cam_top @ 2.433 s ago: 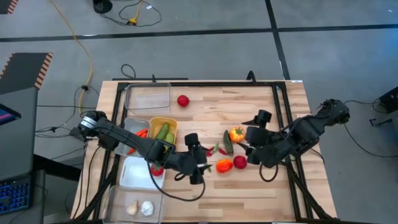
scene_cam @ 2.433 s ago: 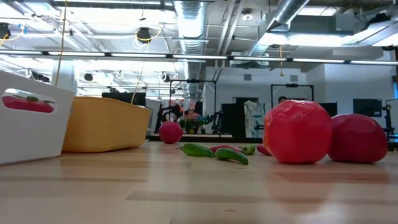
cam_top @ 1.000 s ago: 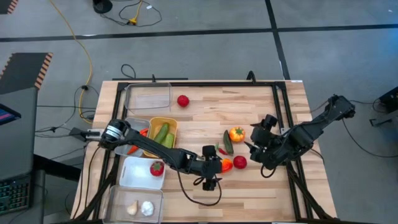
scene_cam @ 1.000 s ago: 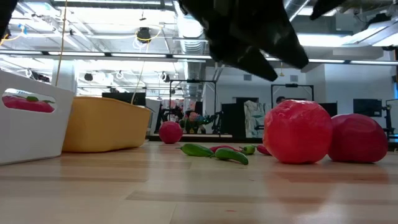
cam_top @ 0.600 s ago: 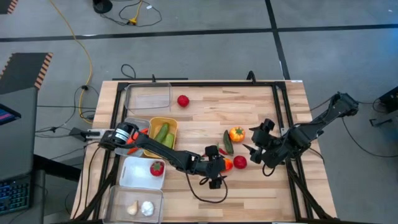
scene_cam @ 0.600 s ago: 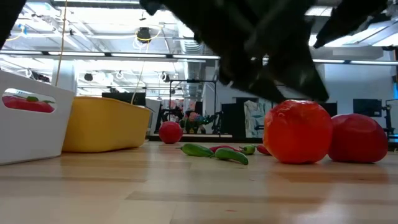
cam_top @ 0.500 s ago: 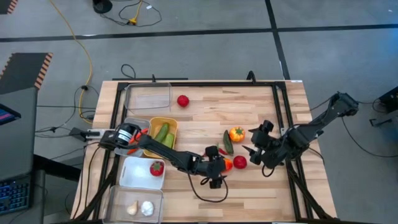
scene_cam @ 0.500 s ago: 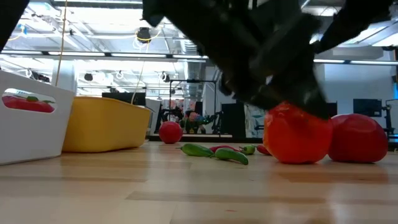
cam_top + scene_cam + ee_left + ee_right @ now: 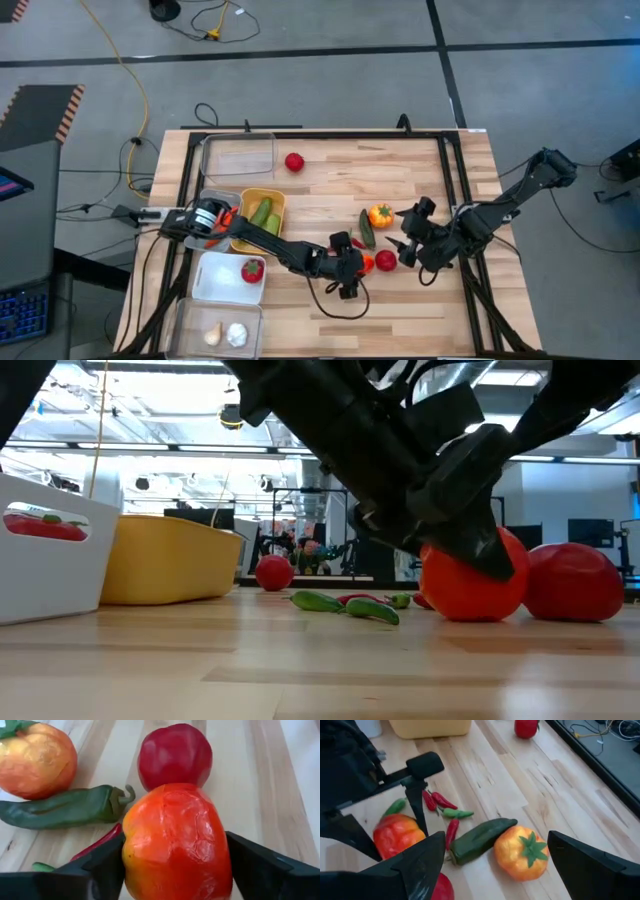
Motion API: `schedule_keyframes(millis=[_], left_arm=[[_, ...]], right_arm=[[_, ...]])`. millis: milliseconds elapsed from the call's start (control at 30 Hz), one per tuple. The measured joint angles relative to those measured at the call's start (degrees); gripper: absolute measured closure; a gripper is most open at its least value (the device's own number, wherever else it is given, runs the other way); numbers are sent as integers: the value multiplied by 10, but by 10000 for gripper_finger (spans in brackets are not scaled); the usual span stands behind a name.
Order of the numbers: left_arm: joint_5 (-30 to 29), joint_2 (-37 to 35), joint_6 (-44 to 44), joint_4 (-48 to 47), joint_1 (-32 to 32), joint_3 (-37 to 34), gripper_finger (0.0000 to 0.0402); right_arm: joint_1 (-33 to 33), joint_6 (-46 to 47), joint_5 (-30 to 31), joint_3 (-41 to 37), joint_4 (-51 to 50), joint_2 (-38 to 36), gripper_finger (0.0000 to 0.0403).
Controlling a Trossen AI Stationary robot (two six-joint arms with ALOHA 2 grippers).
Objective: Sort produce into baskets
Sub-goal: Put the center tomato into the white bin
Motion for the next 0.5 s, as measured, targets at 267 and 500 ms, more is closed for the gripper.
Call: schedule_keyframes(millis=[267, 500], left_arm=[[33, -42, 6, -46, -8, 0, 152], [105, -144, -8, -238, -32, 0, 143]], right_arm=[[0, 1, -33, 0, 7, 0, 28], [0, 1, -45, 0, 6, 0, 28]])
